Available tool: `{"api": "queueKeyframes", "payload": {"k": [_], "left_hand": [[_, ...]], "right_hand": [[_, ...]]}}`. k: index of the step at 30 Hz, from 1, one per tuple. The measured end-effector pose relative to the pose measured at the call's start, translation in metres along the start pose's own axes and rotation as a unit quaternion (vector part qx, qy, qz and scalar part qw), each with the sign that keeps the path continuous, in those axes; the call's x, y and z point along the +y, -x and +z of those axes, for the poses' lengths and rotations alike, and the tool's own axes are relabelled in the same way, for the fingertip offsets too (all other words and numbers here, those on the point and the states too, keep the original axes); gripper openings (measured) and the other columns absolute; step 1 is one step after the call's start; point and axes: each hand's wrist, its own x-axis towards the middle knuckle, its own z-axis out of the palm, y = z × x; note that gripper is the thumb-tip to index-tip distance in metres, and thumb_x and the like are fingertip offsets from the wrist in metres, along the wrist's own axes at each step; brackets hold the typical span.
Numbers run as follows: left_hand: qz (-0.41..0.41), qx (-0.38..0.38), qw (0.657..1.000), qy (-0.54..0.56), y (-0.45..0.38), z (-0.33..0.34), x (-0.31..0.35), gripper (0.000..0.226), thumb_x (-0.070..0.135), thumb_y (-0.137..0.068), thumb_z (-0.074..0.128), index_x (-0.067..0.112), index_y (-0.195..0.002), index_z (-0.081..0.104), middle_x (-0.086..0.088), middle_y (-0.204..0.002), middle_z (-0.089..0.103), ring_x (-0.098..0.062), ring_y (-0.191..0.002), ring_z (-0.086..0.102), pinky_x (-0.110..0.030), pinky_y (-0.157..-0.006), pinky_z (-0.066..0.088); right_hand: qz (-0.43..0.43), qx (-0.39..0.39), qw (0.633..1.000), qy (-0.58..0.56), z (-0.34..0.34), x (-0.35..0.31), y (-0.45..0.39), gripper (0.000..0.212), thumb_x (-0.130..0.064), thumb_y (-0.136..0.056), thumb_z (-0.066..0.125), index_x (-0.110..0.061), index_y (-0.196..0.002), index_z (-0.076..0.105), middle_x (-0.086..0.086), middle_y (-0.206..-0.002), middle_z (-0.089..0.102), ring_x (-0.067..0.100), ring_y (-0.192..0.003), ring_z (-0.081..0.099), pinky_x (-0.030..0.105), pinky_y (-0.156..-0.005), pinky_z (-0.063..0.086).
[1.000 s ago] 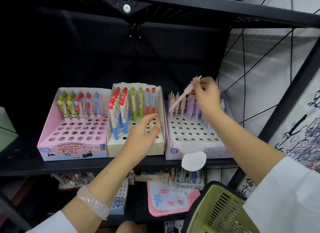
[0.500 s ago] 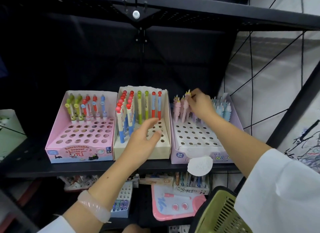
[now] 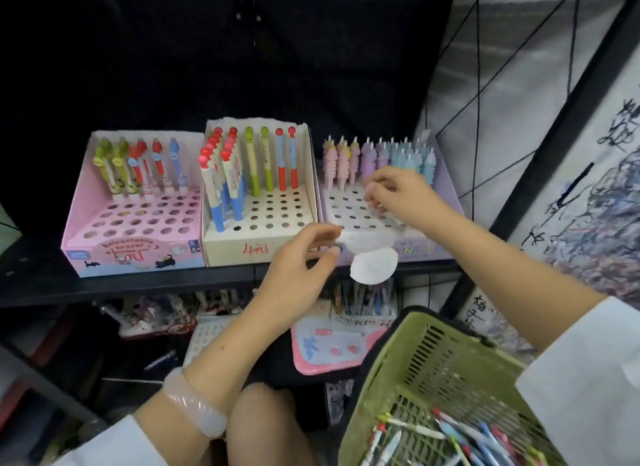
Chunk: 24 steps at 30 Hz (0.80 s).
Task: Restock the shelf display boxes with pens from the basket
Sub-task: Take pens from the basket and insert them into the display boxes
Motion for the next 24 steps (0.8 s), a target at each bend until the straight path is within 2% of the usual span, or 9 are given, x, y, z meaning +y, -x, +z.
{"api": "queueKeyframes", "payload": {"k": [3,5,8,11,14,16,19,22,24], "left_hand": [[-0.018,-0.054,0.998,0.016,0.026,0.029,-0.014,0.025,0.011,-0.092,0.052,0.033,-0.103,0.056,0.013,-0.111,0.061,0.000,-0.105,0.056,-0.012,-0.089,0.044],[-0.037,-0.091,0.995,0.009,0.046,0.050,-0.028,0.025,0.007,-0.092,0.052,0.030,-0.102,0.055,0.015,-0.106,0.060,-0.005,-0.103,0.056,-0.013,-0.087,0.045],[-0.039,-0.159,0.984,-0.068,0.073,0.074,-0.051,0.022,0.014,-0.094,0.050,0.033,-0.106,0.051,0.024,-0.105,0.053,-0.005,-0.103,0.052,-0.003,-0.084,0.037],[-0.037,-0.208,0.969,-0.130,0.091,0.095,-0.073,0.022,0.018,-0.094,0.050,0.025,-0.115,0.056,0.007,-0.115,0.059,-0.015,-0.109,0.054,-0.008,-0.081,0.036],[-0.021,-0.234,0.957,-0.172,0.103,0.110,-0.085,0.025,0.015,-0.094,0.052,0.017,-0.118,0.057,-0.003,-0.137,0.050,-0.006,-0.123,0.041,0.006,-0.083,0.021],[0.000,-0.234,0.951,-0.200,0.106,0.115,-0.089,0.026,0.014,-0.093,0.052,0.014,-0.119,0.058,-0.005,-0.139,0.048,-0.007,-0.124,0.040,0.002,-0.082,0.023],[0.008,-0.216,0.951,-0.223,0.109,0.118,-0.091,0.025,0.015,-0.092,0.053,0.015,-0.117,0.060,-0.004,-0.135,0.052,-0.011,-0.120,0.046,-0.012,-0.086,0.026],[-0.003,-0.213,0.949,-0.234,0.110,0.120,-0.092,0.026,0.017,-0.093,0.052,0.017,-0.118,0.060,-0.002,-0.131,0.054,-0.016,-0.121,0.047,-0.020,-0.092,0.030],[-0.013,-0.207,0.949,-0.237,0.111,0.121,-0.092,0.026,0.017,-0.093,0.051,0.017,-0.118,0.060,-0.001,-0.128,0.056,-0.017,-0.120,0.048,-0.022,-0.092,0.032]], "right_hand": [[-0.003,-0.045,0.995,-0.087,-0.009,0.010,0.059,0.017,-0.009,-0.097,0.045,-0.007,-0.104,0.060,0.001,-0.080,0.066,0.006,-0.065,0.063,0.018,-0.064,0.055],[0.009,-0.100,0.990,-0.100,-0.007,0.035,0.102,0.015,-0.010,-0.097,0.045,-0.011,-0.100,0.060,0.001,-0.080,0.067,0.006,-0.066,0.065,0.018,-0.064,0.054],[0.070,-0.216,0.974,0.008,0.011,0.094,0.159,0.013,-0.018,-0.096,0.049,-0.021,-0.100,0.061,-0.002,-0.091,0.069,0.007,-0.078,0.064,0.022,-0.077,0.052],[0.114,-0.334,0.919,0.176,0.037,0.165,0.206,0.029,-0.014,-0.093,0.053,-0.009,-0.121,0.056,0.009,-0.113,0.063,0.020,-0.099,0.060,0.020,-0.081,0.041],[0.179,-0.446,0.852,0.208,0.060,0.212,0.250,0.050,-0.022,-0.092,0.056,-0.006,-0.137,0.040,0.013,-0.129,0.050,0.029,-0.115,0.051,0.033,-0.091,0.042],[0.180,-0.501,0.822,0.203,0.076,0.228,0.275,0.060,-0.032,-0.092,0.057,-0.005,-0.141,0.034,0.013,-0.141,0.038,0.031,-0.128,0.040,0.040,-0.102,0.038],[0.106,-0.538,0.789,0.278,0.099,0.236,0.305,0.077,-0.051,-0.087,0.056,-0.012,-0.146,0.025,0.011,-0.147,0.027,0.029,-0.133,0.030,0.041,-0.108,0.029],[0.023,-0.510,0.760,0.402,0.115,0.232,0.321,0.083,-0.052,-0.082,0.058,-0.007,-0.143,0.023,0.018,-0.141,0.031,0.033,-0.126,0.034,0.047,-0.102,0.030],[0.015,-0.502,0.741,0.446,0.123,0.228,0.323,0.085,-0.050,-0.082,0.058,-0.006,-0.144,0.020,0.021,-0.141,0.031,0.035,-0.125,0.036,0.049,-0.101,0.032]]}}
